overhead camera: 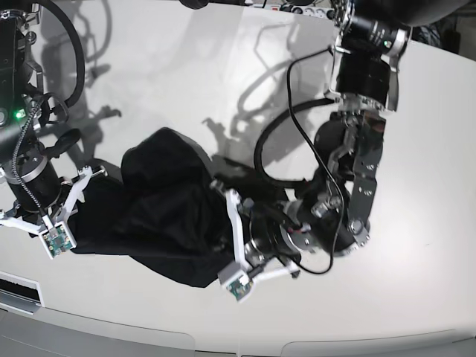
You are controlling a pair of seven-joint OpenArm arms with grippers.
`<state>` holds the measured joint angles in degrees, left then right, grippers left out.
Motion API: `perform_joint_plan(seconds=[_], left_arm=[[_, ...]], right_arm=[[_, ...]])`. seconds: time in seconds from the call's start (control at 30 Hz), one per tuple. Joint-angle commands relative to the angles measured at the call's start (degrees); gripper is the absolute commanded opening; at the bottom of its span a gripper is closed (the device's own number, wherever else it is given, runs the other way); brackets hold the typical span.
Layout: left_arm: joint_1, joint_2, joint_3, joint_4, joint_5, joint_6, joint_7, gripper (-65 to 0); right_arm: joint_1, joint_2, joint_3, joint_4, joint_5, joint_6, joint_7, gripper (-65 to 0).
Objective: Layout the t-shirt on the table in an organized manner, then fold the t-shirt properly
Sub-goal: 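Lift the shirt with both grippers and shake it out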
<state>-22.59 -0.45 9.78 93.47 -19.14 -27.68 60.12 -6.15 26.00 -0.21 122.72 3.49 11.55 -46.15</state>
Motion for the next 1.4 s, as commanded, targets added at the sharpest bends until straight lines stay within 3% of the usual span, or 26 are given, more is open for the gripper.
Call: perform_joint_plan(seconds=[0.0,0.13,0.23,0.4,0.53,0.6,0.73,0.93,1.03,1.13,1.3,1.37], left_arm=[[-2.6,-0.4,-0.1,1.2,-2.2,-1.2,-0.8,-65.0],[-6.4,-4.5,-0.1,1.2,-12.9,-7.9,3.3,-65.0],[-8.1,-9.7,-0.1,1.2,-21.1,-12.2,5.9,-65.0],[-9.9,-18.8,-0.1,1.2,-25.6,-12.3,6.3,-65.0],[-11.5,-26.1,-0.1,1.1,-28.8,-12.3,6.2,-65.0],[-12.9,-29.4,-0.1,1.1,-31.5,-12.3,6.2,-65.0],[-17.6,-35.4,0.0,1.1,-35.4,-12.3,6.4,-65.0],[-26.4,-40.0,0.0,1.1,-35.8,-12.3,6.4,-65.0],[-28.9,-41.6,0.0,0.1,-36.1,-9.8,6.4,-65.0],[-27.7,-41.9,-0.1,-2.4,-37.9,-6.3,6.9,-65.0],[-20.4,-40.0,-0.1,-8.8,-41.6,-4.2,8.4,-65.0],[-16.8,-38.5,-0.1,-10.6,-41.6,-3.8,8.9,-48.7]], right_arm=[[0.7,0.9,0.4,0.9,-0.6,-0.6,1.3,-65.0],[0.3,0.9,0.4,-1.2,-2.9,-0.8,1.4,-65.0],[0.5,0.8,0.4,-3.9,-5.2,-5.4,1.5,-65.0],[1.4,0.9,3.0,-4.2,-9.9,-9.5,1.3,-65.0],[3.4,0.9,9.6,-4.2,-8.3,-12.2,0.7,-65.0],[3.9,0.9,12.9,-4.2,-5.6,-11.9,0.1,-65.0],[3.8,2.1,16.8,-4.2,0.5,-7.7,-0.4,-65.0],[3.1,2.7,16.9,-4.2,0.9,-7.0,-0.5,-65.0],[3.1,2.6,16.9,-4.2,1.3,-5.7,-0.6,-65.0],[2.9,2.6,16.8,-4.2,1.3,-4.9,-0.5,-65.0],[2.8,2.6,16.7,-4.2,1.3,-4.2,-0.4,-65.0],[2.8,2.6,16.7,-4.2,1.3,-4.2,-0.3,-65.0]])
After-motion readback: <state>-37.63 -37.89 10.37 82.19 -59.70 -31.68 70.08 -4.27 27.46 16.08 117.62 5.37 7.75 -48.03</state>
